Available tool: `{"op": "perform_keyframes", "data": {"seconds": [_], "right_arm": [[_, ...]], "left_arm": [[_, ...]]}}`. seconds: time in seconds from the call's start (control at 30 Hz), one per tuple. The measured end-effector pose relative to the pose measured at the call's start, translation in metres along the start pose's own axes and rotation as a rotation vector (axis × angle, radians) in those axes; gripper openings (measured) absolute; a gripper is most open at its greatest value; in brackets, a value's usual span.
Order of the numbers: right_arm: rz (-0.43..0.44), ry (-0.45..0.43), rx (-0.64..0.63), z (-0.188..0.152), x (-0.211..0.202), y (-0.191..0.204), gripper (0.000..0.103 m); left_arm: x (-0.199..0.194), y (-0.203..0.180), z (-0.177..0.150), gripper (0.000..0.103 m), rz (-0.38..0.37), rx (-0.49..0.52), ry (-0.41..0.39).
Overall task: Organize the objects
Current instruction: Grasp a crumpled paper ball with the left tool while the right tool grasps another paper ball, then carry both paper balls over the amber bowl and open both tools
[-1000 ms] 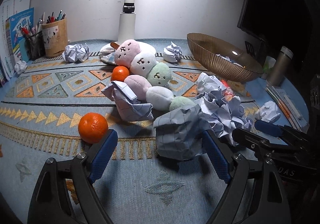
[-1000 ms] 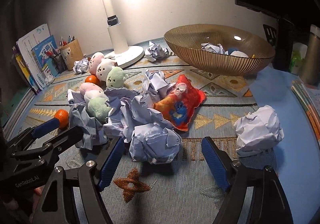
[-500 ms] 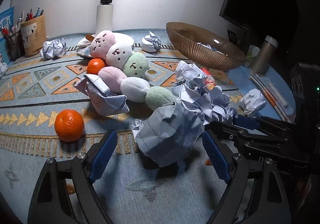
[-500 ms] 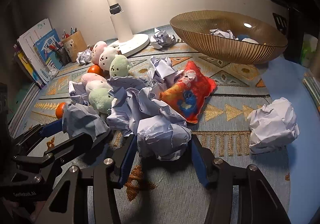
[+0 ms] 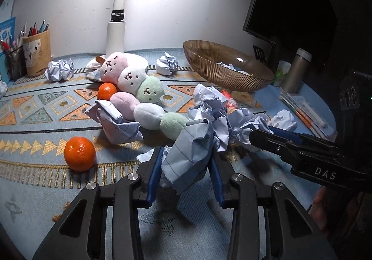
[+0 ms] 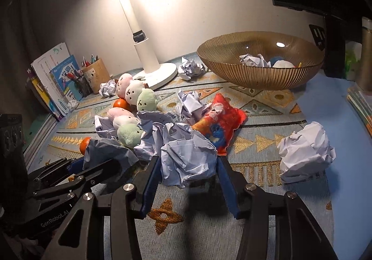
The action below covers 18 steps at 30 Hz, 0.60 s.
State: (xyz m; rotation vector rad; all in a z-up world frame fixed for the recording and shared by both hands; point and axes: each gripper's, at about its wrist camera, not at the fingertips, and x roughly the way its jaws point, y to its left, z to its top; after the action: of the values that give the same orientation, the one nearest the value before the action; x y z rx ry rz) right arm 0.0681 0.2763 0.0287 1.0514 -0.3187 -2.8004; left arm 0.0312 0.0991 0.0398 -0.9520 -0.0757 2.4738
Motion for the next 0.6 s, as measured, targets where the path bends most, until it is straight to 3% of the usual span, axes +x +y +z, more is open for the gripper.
{"op": "perform_keyframes", "data": {"seconds": [0.37,0.47,0.6], "right_arm": [[0.054,0.000,0.069,0.001,-0.016,-0.012,0.046],[0.061,-0.022,0.066,0.008,-0.034,-0.016,0.046],[-0.002,-0.096,0.040,0.054,-0.063,-0.029,0.046]], "left_arm": [[-0.015,-0.011,0.015,0.034,-0.026,-0.032,-0.024],[-0.021,-0.025,0.037,0.034,-0.033,-0.003,-0.026],[-0.015,-0.051,0.088,0.034,-0.036,0.043,-0.035]]}}
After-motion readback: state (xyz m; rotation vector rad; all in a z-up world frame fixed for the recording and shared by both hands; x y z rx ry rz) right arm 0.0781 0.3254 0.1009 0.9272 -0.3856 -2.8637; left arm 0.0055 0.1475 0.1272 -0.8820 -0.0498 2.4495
